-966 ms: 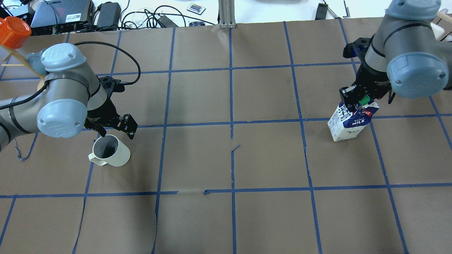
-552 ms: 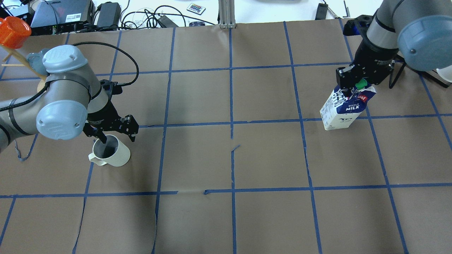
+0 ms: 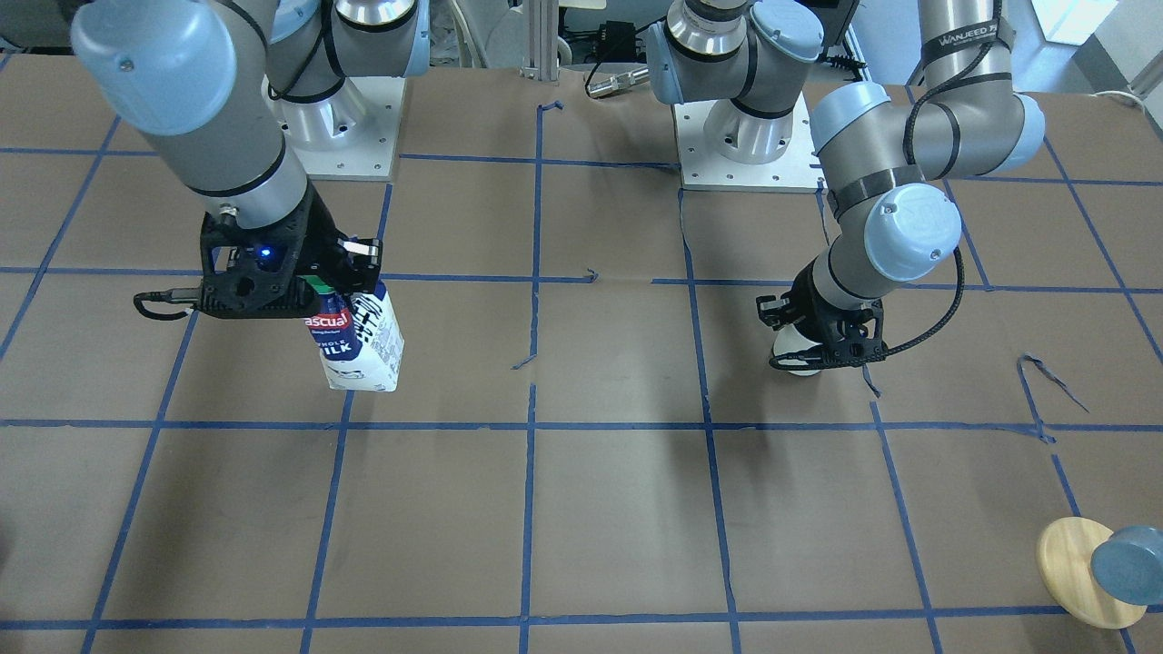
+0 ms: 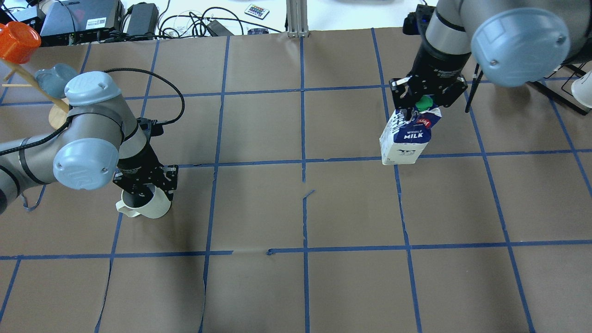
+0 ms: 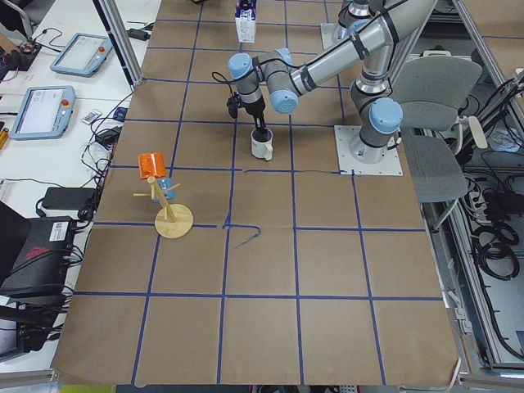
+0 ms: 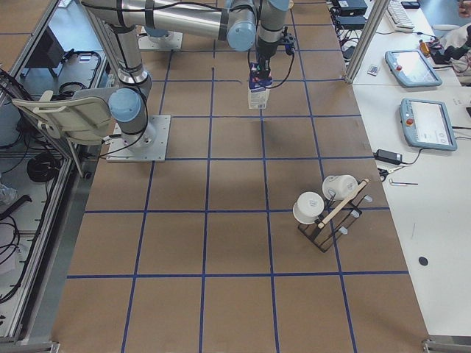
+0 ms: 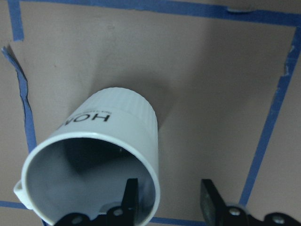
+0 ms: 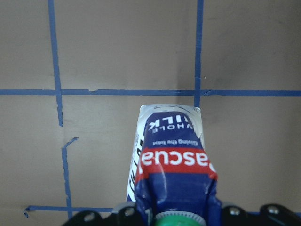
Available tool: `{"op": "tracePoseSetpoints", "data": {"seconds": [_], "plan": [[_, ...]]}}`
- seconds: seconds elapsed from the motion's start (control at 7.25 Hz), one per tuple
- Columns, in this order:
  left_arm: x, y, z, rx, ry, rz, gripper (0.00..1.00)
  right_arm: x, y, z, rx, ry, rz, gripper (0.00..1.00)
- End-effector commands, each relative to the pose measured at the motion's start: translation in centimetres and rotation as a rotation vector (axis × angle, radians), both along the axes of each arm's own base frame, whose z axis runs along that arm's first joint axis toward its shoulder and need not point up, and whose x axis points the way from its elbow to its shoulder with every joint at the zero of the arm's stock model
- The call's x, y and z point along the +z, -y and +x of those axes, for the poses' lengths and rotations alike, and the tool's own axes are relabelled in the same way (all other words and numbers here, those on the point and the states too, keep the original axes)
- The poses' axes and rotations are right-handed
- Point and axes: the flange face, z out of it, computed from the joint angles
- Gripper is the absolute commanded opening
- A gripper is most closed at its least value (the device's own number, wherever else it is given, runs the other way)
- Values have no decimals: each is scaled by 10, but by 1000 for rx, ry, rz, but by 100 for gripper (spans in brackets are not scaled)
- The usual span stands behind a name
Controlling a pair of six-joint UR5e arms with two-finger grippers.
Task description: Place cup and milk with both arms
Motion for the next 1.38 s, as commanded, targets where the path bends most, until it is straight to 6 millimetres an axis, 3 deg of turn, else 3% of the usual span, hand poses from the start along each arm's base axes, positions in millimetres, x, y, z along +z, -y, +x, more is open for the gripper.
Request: {"op": "tracePoseSetpoints", "data": {"seconds": [0.0, 0.28, 0.41, 0.69, 0.97, 1.24], "plan": [[27, 14, -3, -67, -9, -66, 0, -7, -7, 47, -81, 6, -30, 18], [47, 28, -28, -11, -77, -119, 0, -23, -19, 94, -84, -6, -29, 18], [44, 29, -63, 78, -92, -114, 0, -33, -23, 109, -106, -12, -18, 18], [60, 50, -125, 205, -125, -143, 0, -62, -41, 136, -87, -18, -19, 17], [74, 73, -128, 160, -148, -177, 0, -95, -50, 132, -76, -5, -38, 18], [80, 84, -122, 150, -149, -178, 0, -100, -42, 134, 40, -3, -39, 20]]}}
